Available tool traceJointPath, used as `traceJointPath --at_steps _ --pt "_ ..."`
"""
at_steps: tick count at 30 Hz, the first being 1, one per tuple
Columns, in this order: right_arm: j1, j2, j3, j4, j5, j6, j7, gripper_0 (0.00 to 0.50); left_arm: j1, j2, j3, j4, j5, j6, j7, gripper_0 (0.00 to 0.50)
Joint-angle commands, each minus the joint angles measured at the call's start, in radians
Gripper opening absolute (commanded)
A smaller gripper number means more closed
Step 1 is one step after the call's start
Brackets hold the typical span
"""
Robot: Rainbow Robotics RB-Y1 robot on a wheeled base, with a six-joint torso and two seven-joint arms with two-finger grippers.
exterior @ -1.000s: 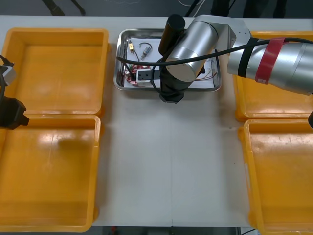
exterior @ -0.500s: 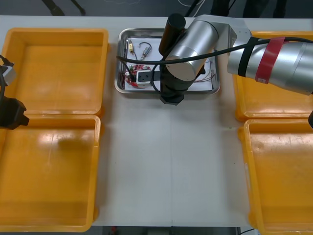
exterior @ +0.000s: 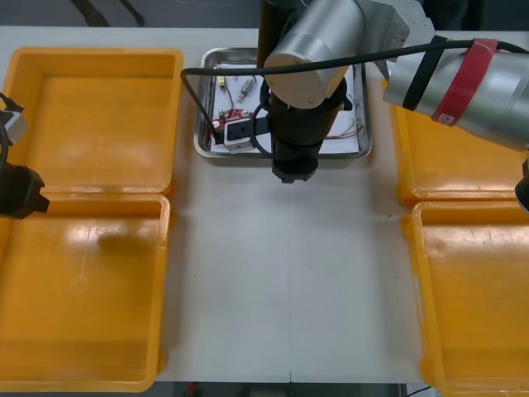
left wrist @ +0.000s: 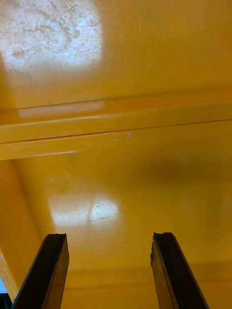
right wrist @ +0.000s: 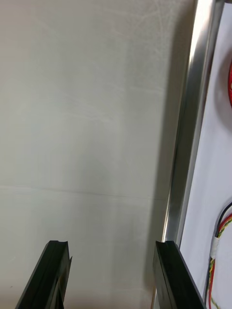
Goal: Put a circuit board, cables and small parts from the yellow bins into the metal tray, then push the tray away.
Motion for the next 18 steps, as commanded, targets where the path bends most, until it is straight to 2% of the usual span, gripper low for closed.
traceJointPath --at_steps 1,7,14,18 --pt "0.079 -0.027 -0.201 -0.125 0.038 0.096 -0.033 0.500 0.016 0.042 0.027 -0.031 -0.001 0.006 0.024 0.500" --pt "0.168 -0.057 -0.333 -0.257 0.081 0.210 -0.100 0.500 0.016 0.042 0.027 -0.031 -0.001 0.006 0.024 0.500" --pt "0.331 -0.152 -0.465 -0.545 0.096 0.330 -0.347 0.500 0.016 0.042 0.027 -0.031 -0.001 0.006 0.024 0.500" --pt "0.444 -0.230 -0.554 -0.700 0.091 0.389 -0.504 0.500 0.016 0.042 0.027 -0.031 -0.001 0.006 0.024 0.500"
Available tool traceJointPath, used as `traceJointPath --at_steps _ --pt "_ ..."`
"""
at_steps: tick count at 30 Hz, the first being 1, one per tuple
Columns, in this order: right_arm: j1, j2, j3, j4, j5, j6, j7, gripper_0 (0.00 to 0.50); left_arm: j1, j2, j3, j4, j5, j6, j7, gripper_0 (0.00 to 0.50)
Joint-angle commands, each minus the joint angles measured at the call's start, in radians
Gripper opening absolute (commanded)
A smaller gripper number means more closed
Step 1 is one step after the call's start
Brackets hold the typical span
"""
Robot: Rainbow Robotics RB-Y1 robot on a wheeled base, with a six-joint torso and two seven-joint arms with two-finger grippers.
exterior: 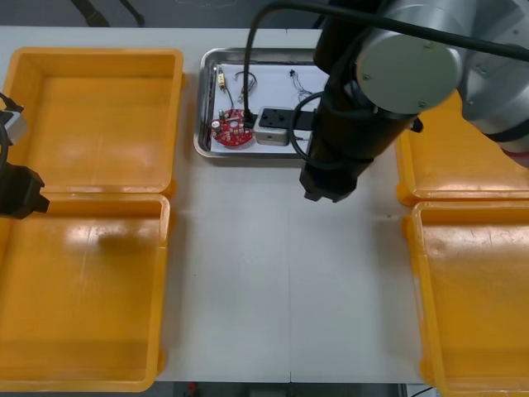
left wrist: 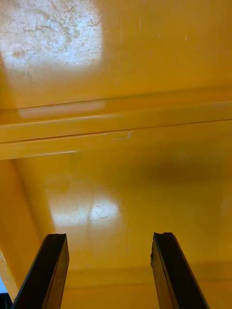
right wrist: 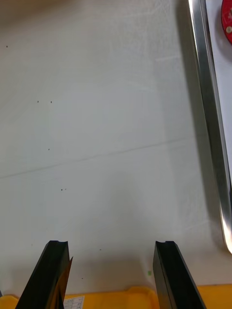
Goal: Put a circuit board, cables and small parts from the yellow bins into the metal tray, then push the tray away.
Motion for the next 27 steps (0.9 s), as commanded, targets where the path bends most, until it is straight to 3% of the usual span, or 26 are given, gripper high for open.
traceJointPath --at_steps 1,9,15,20,27 --pt "0.123 -0.106 -0.125 -0.151 0.000 0.057 -0.148 0.500 0.016 0.042 0.027 -0.031 -0.001 0.006 0.024 0.500" --pt "0.372 -0.202 -0.395 -0.352 -0.017 0.138 -0.473 0.500 0.016 0.042 0.027 -0.031 -0.001 0.006 0.024 0.500" --pt "0.528 -0.230 -0.574 -0.388 -0.036 0.138 -0.630 0.500 0.016 0.042 0.027 -0.031 -0.001 0.006 0.024 0.500" --pt "0.654 -0.234 -0.726 -0.405 -0.043 0.138 -0.691 0.500 0.016 0.042 0.027 -0.031 -0.001 0.006 0.024 0.500" --pt "0.808 -0.233 -0.915 -0.411 -0.014 0.138 -0.645 0.500 0.016 0.042 0.027 -0.031 -0.001 0.006 0.024 0.500"
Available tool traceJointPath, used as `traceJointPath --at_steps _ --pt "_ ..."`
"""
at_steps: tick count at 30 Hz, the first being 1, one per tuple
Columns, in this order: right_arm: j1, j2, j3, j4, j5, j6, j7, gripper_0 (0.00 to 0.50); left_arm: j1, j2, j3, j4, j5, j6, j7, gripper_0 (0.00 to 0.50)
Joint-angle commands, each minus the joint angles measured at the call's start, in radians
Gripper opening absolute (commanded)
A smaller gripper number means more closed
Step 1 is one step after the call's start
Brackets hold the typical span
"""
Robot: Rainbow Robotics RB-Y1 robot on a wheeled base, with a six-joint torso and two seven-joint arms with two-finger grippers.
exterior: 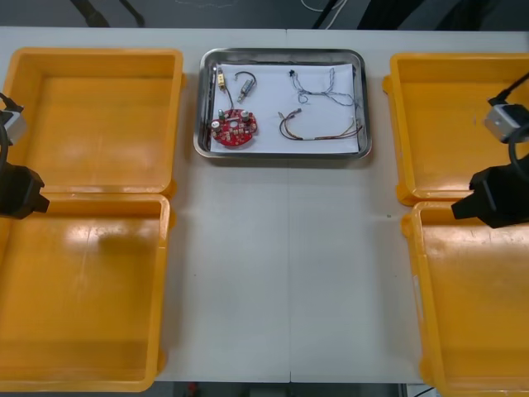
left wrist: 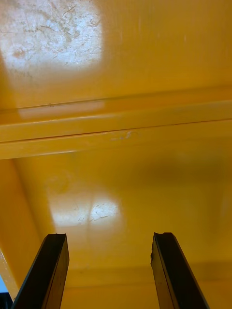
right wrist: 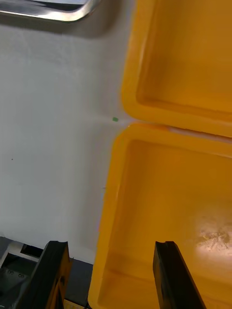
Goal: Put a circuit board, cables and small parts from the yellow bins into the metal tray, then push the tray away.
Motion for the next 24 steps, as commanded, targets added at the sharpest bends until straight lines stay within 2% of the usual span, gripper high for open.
traceJointPath --at_steps 1,3,8,13,18,24 --pt "0.093 -0.034 -0.122 -0.029 0.024 0.004 0.015 0.500 0.015 0.042 0.027 -0.030 -0.001 0.006 0.024 0.500" --pt "0.130 -0.032 -0.161 -0.029 0.067 0.004 0.079 0.500 0.015 0.042 0.027 -0.030 -0.001 0.006 0.024 0.500" --pt "0.199 -0.034 -0.236 0.005 0.088 -0.012 0.147 0.500 0.015 0.042 0.027 -0.030 -0.001 0.006 0.024 0.500" --pt "0.274 -0.034 -0.306 0.048 0.093 -0.058 0.156 0.500 0.015 0.042 0.027 -0.030 -0.001 0.006 0.024 0.500" --pt "0.300 -0.031 -0.326 0.079 0.104 -0.069 0.154 0.500 0.015 0.042 0.027 -0.030 -0.001 0.006 0.024 0.500" --pt "0.300 0.015 -0.326 0.117 0.136 -0.101 0.159 0.500 0.015 0.042 0.027 -0.030 -0.001 0.006 0.024 0.500"
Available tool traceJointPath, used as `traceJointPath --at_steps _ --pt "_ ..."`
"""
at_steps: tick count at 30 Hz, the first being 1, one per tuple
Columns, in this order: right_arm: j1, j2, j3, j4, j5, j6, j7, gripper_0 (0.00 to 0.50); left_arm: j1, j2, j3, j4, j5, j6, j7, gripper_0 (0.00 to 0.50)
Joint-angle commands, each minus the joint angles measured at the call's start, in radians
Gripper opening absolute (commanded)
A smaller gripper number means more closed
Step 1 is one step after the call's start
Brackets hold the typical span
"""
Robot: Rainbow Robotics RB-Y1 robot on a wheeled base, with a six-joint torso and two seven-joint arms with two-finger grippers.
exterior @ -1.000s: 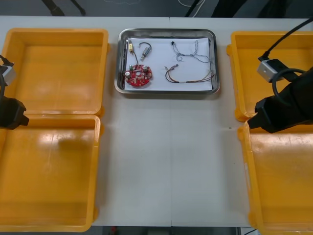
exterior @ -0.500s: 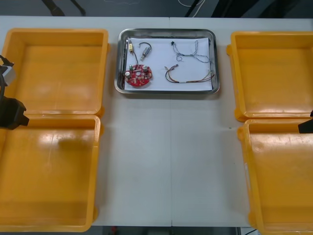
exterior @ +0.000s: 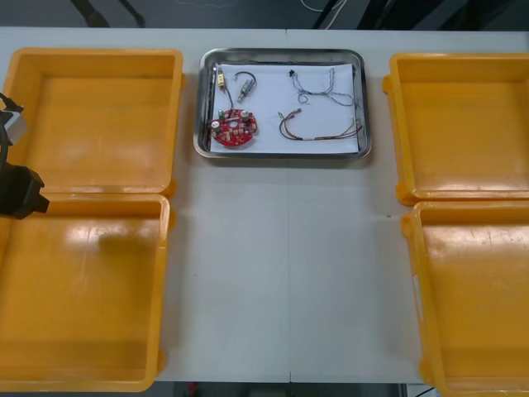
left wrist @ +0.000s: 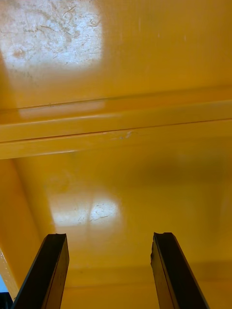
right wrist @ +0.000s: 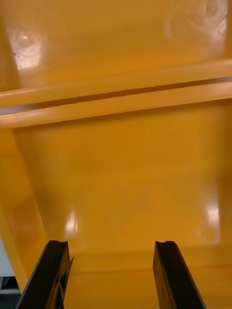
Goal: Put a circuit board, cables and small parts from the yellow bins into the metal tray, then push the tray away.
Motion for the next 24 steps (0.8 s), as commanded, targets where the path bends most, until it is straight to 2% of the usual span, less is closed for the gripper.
traceJointPath --at_steps 1,5,18,20,24 --pt "0.012 0.020 -0.028 0.010 0.044 -0.025 0.015 0.500 0.015 0.042 0.027 -0.030 -0.001 0.006 0.024 0.500" --pt "0.010 0.017 -0.028 0.010 0.055 -0.028 0.021 0.500 0.015 0.042 0.027 -0.030 -0.001 0.006 0.024 0.500" --pt "0.009 -0.073 0.037 0.010 0.023 -0.062 0.081 0.500 0.015 0.042 0.027 -0.030 -0.001 0.006 0.024 0.500" --pt "0.009 -0.090 0.050 0.006 0.020 -0.079 0.124 0.500 0.015 0.042 0.027 -0.030 -0.001 0.006 0.024 0.500" --pt "0.009 -0.098 0.052 0.007 0.020 -0.084 0.144 0.500 0.015 0.042 0.027 -0.030 -0.001 0.006 0.024 0.500"
